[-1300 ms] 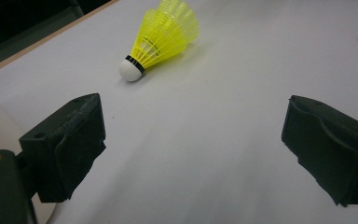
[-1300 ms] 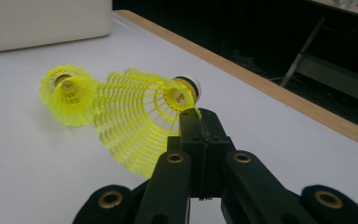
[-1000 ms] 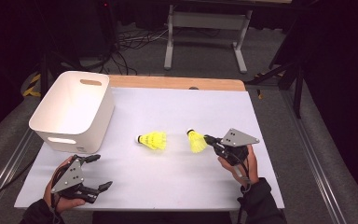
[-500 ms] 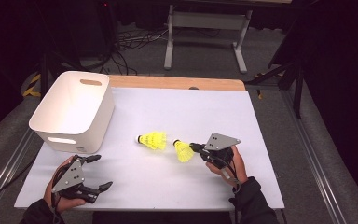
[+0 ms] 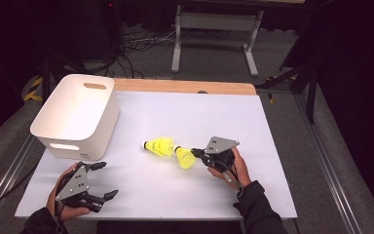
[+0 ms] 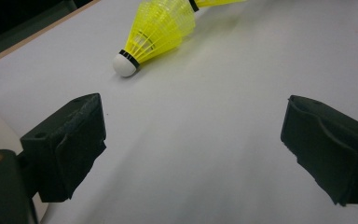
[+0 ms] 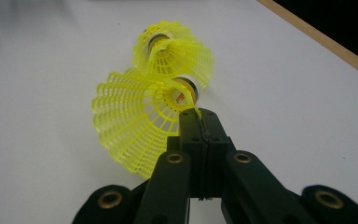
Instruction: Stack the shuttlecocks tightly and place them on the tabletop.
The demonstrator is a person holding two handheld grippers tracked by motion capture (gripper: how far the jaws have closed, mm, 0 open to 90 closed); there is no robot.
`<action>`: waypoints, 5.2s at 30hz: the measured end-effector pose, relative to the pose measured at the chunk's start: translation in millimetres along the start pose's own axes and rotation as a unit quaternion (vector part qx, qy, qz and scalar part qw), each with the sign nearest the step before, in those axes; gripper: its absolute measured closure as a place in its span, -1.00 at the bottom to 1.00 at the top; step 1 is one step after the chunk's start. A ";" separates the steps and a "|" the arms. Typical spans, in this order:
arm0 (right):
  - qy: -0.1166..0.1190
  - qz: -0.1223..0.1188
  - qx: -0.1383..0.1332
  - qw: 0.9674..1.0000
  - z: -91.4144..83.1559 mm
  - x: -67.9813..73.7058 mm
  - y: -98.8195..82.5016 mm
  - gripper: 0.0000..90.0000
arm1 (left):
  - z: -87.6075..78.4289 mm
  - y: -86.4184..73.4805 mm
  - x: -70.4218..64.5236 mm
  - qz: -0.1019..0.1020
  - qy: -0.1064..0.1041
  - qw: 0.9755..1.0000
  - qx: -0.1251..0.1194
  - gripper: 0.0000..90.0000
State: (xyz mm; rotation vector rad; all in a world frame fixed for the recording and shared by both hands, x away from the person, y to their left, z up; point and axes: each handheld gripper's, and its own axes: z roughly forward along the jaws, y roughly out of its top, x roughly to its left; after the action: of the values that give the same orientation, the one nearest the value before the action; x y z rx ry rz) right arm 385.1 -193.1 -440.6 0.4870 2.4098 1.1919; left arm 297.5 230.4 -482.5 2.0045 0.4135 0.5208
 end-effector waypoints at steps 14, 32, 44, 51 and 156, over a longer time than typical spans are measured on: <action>0.013 0.002 0.004 1.000 18.0 -5.8 2.8 1.00 | 0.2 0.0 0.0 0.001 0.000 1.000 0.001 -0.84; -0.027 0.014 0.045 0.999 35.7 -6.6 2.7 0.34 | 0.1 -0.5 -0.2 -0.002 -0.004 1.000 0.002 -0.83; -0.033 0.017 0.035 0.999 6.3 8.6 5.4 0.20 | -0.9 -0.3 -0.7 0.002 -0.002 1.000 0.002 -0.83; -0.008 0.022 0.050 0.998 9.3 21.6 6.6 0.25 | -0.6 0.0 -1.4 0.004 -0.004 1.000 0.004 -0.83; -0.032 -0.009 0.016 0.999 29.6 41.7 21.8 0.09 | 1.8 0.6 -4.3 0.010 -0.008 1.000 0.009 -0.82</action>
State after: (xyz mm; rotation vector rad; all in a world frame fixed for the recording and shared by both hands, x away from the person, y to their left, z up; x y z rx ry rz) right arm 366.9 -141.0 -447.8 0.5042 2.3776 1.1146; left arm 294.8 226.6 -483.5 2.0302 0.3890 0.5142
